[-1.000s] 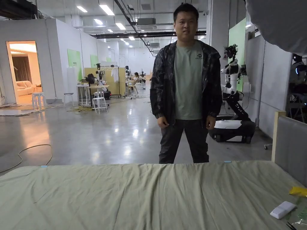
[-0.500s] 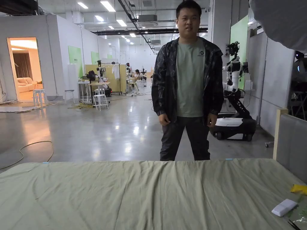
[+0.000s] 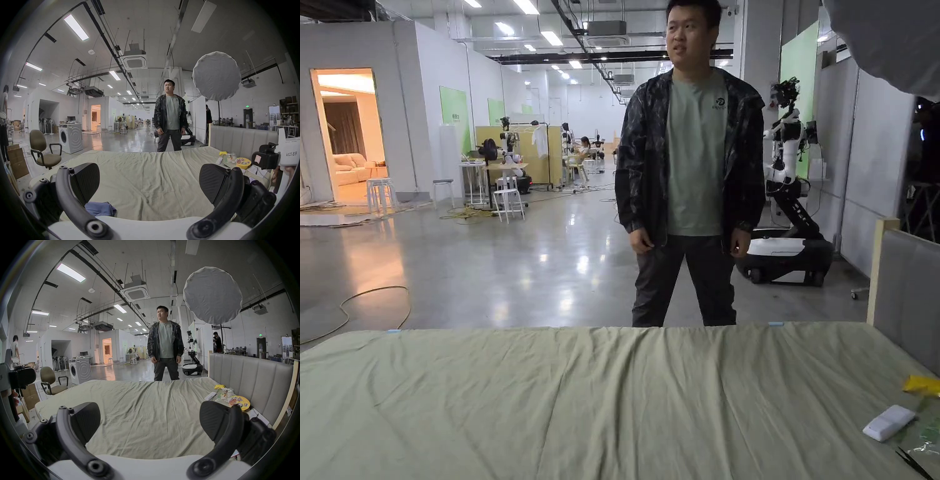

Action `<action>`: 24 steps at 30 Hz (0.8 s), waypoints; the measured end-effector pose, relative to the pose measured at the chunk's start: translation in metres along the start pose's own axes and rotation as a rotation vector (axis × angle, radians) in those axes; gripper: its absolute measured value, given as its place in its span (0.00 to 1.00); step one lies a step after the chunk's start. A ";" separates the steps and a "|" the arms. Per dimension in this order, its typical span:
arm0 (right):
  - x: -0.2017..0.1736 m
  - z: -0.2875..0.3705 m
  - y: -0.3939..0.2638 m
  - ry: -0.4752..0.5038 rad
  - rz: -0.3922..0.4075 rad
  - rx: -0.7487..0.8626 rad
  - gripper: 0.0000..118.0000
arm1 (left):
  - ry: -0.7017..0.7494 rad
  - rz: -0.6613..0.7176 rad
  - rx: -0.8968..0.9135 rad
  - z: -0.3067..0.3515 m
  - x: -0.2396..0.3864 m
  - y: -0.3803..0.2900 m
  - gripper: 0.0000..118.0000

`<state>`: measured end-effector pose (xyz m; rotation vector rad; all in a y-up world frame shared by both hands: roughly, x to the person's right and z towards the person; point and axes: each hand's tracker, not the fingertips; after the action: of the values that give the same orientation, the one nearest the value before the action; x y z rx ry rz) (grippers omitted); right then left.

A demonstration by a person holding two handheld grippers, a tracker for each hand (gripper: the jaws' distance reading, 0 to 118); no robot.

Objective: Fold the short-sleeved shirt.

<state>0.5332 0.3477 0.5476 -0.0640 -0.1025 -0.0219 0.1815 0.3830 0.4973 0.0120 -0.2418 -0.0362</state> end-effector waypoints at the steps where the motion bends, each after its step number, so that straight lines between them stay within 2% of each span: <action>1: 0.000 0.001 0.001 0.002 0.000 0.015 1.00 | 0.000 0.000 0.000 0.000 -0.001 0.001 1.00; 10: 0.002 0.001 0.002 0.005 -0.040 0.017 1.00 | 0.008 -0.007 -0.005 0.000 -0.002 0.001 1.00; 24: -0.004 -0.003 0.007 -0.026 -0.030 -0.023 1.00 | -0.008 0.008 -0.024 0.000 0.000 0.001 1.00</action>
<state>0.5295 0.3547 0.5433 -0.0857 -0.1294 -0.0517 0.1814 0.3837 0.4976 -0.0128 -0.2492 -0.0313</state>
